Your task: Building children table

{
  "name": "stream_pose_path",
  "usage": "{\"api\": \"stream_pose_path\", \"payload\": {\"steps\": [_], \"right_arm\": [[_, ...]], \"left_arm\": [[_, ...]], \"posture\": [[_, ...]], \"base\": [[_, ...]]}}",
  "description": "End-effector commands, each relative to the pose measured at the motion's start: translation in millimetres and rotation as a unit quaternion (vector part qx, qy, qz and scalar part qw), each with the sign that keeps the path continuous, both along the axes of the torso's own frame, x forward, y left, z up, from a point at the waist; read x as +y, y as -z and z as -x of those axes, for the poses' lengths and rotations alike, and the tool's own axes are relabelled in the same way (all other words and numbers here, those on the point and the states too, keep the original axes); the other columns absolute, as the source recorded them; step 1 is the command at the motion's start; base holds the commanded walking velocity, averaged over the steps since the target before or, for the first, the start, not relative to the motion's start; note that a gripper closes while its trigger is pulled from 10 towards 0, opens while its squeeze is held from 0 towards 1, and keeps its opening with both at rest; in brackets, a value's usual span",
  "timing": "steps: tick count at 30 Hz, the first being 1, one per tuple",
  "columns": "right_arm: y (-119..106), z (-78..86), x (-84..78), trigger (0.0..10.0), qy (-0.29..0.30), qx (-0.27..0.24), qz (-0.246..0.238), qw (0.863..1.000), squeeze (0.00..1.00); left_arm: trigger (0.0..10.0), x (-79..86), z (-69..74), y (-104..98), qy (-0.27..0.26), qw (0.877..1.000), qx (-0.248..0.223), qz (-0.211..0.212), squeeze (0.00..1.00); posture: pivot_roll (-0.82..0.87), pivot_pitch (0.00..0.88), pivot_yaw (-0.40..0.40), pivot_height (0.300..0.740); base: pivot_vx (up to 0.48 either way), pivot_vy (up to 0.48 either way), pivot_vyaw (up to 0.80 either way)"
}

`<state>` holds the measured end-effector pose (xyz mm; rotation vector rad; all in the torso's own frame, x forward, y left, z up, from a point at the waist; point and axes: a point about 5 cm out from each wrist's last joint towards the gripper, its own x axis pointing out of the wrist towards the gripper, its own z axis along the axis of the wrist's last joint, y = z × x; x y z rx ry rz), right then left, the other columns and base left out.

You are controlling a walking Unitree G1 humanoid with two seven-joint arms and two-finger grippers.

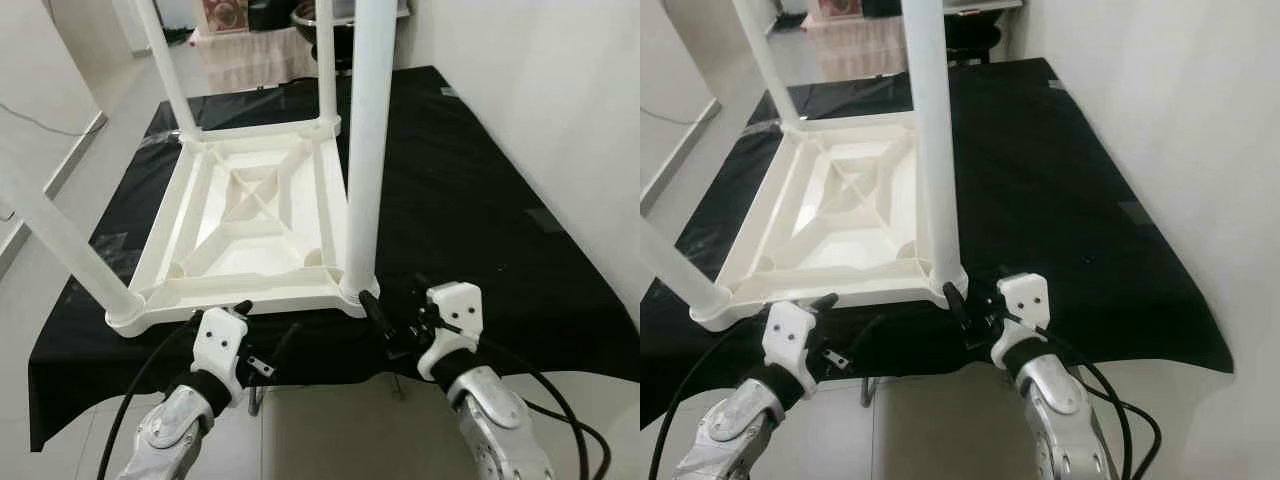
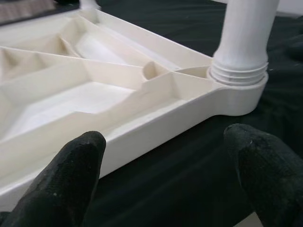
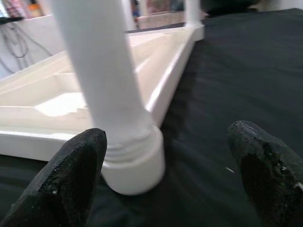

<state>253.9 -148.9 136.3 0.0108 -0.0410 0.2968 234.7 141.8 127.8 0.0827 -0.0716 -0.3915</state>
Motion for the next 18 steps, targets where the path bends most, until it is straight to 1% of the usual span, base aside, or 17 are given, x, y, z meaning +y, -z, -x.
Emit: {"api": "stream_pose_path", "payload": {"steps": [1, 4, 18], "right_arm": [[3.5, 2.4, -8.3, 10.0, 0.031, 0.014, 0.009, 0.999, 0.00], [6.2, 4.5, -14.7, 10.0, 0.051, 0.026, 0.016, 0.998, 0.00], [8.0, 5.0, -17.0, 10.0, 0.060, 0.036, 0.025, 0.997, 0.00]], "left_arm": [[10.0, 8.2, 6.1, 4.0, -0.014, 1.000, 0.006, -0.018, 0.00], [10.0, 9.7, 8.8, 6.0, -0.019, 1.000, 0.008, -0.019, 0.00], [10.0, 8.8, 6.1, 7.1, -0.030, 0.999, 0.007, -0.011, 0.00]], "posture": [[-0.06, 0.123, 0.094, 0.740], [-0.06, 0.115, 0.093, 0.740], [-0.07, 0.100, 0.080, 0.740]], "base": [[0.000, 0.000, 0.00], [0.000, 0.000, 0.00], [0.000, 0.000, 0.00]]}}
